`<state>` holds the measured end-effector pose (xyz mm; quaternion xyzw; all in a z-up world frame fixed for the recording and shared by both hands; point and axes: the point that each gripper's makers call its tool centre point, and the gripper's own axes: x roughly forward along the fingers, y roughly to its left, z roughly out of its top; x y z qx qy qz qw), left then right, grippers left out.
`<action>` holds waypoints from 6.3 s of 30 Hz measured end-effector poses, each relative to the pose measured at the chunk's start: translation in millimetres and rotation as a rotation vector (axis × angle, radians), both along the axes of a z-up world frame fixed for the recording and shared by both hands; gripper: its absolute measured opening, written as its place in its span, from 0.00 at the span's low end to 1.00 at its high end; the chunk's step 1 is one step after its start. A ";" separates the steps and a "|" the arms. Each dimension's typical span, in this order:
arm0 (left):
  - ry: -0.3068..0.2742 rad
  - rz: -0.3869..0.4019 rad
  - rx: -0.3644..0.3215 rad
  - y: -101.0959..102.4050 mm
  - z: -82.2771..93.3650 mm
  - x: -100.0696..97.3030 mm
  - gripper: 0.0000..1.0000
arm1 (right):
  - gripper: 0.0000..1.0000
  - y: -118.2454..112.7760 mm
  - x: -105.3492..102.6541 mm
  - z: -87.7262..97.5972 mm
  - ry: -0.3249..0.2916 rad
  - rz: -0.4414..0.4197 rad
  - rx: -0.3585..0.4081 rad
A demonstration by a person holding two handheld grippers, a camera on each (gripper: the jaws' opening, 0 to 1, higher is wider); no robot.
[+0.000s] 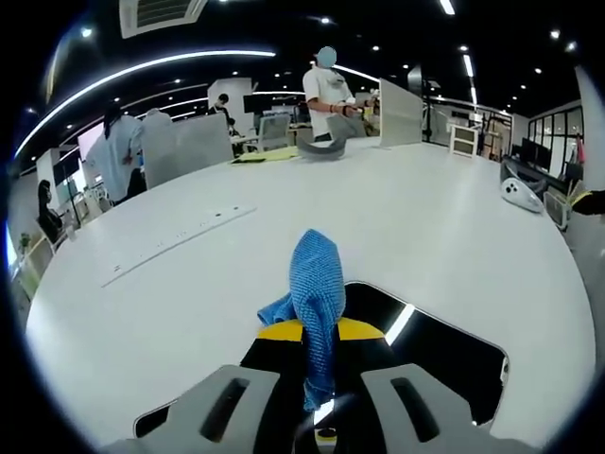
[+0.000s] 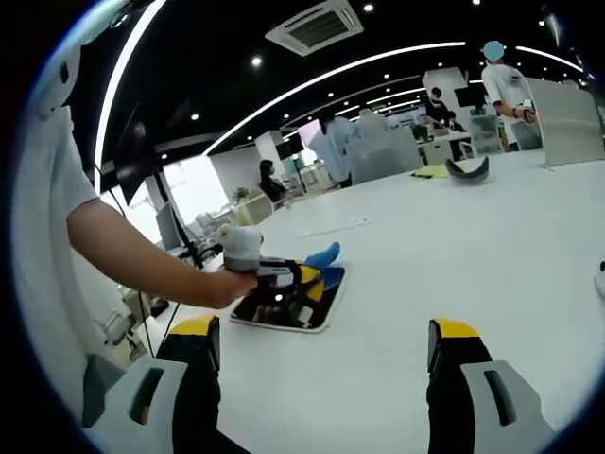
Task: Wipe the mirror surface with the cleaning cloth until all visible marks leave the cleaned area.
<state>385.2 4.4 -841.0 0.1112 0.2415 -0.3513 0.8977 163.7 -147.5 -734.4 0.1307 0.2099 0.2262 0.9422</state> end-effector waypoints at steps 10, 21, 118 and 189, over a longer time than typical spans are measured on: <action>-0.001 0.013 0.010 0.7 0.5 1.1 0.07 | 0.90 0.3 0.4 0.1 0.000 -0.001 -0.003; 0.006 0.031 0.002 5.4 0.4 -6.5 0.07 | 0.90 0.6 0.2 0.3 -0.002 0.001 -0.002; 0.039 0.071 -0.015 22.0 -0.6 -97.4 0.07 | 0.88 12.6 -3.3 16.1 -0.059 0.045 0.034; 0.016 0.104 -0.034 35.0 -1.1 -139.3 0.07 | 0.87 27.4 -12.4 12.5 -0.053 0.125 0.035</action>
